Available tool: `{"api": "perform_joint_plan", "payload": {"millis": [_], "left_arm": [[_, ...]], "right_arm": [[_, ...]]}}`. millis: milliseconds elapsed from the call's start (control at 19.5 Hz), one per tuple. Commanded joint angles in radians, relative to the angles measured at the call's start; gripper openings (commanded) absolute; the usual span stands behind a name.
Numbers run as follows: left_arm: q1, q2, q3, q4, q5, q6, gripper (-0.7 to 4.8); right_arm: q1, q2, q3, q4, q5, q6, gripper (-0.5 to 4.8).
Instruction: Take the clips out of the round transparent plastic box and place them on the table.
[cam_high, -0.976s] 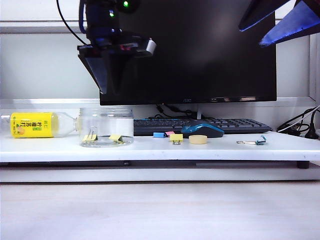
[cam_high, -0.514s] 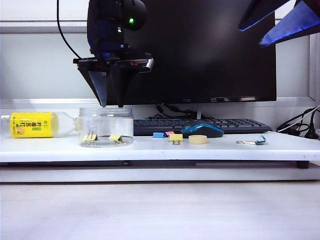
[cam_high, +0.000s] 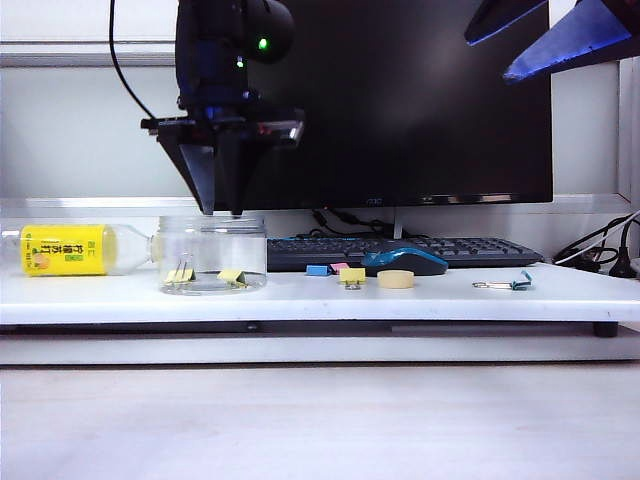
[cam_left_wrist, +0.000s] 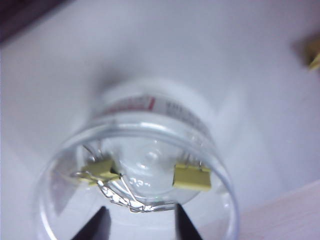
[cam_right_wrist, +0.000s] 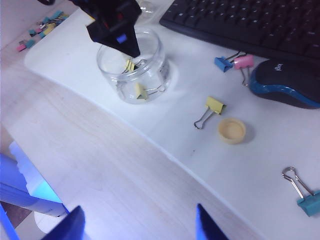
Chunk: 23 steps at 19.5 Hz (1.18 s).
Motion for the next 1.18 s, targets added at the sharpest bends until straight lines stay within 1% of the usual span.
{"api": "perform_joint_plan", "payload": {"millis": [51, 103, 206, 257, 308, 360, 514, 565, 668, 822, 976, 1079, 1182], "left_arm": [[0.0, -0.004, -0.056, -0.004, -0.036, 0.004, 1.8], [0.0, -0.004, -0.084, -0.001, -0.054, 0.036, 1.8], [0.0, -0.004, -0.111, 0.0, -0.122, 0.11, 1.83], [0.0, -0.004, -0.111, -0.001, -0.14, 0.127, 1.83], [0.0, -0.004, -0.111, 0.006, -0.149, 0.179, 1.83], [0.0, -0.005, -0.111, 0.01, -0.148, 0.214, 1.83], [0.0, -0.004, -0.111, 0.026, -0.143, 0.264, 1.83], [0.0, -0.004, -0.111, 0.032, -0.14, 0.263, 1.83], [0.0, -0.004, -0.111, 0.037, -0.141, 0.219, 1.83], [0.0, -0.004, -0.111, 0.057, -0.14, 0.118, 1.83], [0.0, -0.004, -0.111, 0.068, -0.14, 0.042, 1.83], [0.0, -0.004, -0.111, 0.067, -0.14, 0.008, 1.83], [0.0, -0.004, -0.111, 0.067, -0.14, -0.003, 1.83]], "right_arm": [[0.001, -0.002, 0.005, 0.016, -0.007, -0.002, 2.84], [0.001, -0.002, 0.005, 0.015, -0.007, -0.002, 2.84], [0.001, -0.002, 0.005, 0.015, -0.007, -0.003, 2.84], [0.001, -0.002, 0.005, 0.016, -0.007, -0.003, 2.84], [0.001, -0.002, 0.005, 0.016, -0.007, -0.003, 2.84], [0.001, -0.002, 0.005, 0.016, -0.007, -0.003, 2.84], [0.001, -0.002, 0.005, 0.015, -0.007, -0.003, 2.84], [0.001, -0.002, 0.005, 0.015, -0.007, -0.003, 2.84], [0.001, -0.002, 0.005, 0.014, -0.007, -0.003, 2.84], [0.001, -0.001, 0.005, 0.015, -0.007, -0.004, 2.84], [0.001, -0.001, 0.005, 0.015, -0.007, -0.004, 2.84], [0.001, -0.001, 0.005, 0.015, -0.007, -0.004, 2.84], [0.001, -0.002, 0.005, 0.015, -0.007, -0.004, 2.84]]}}
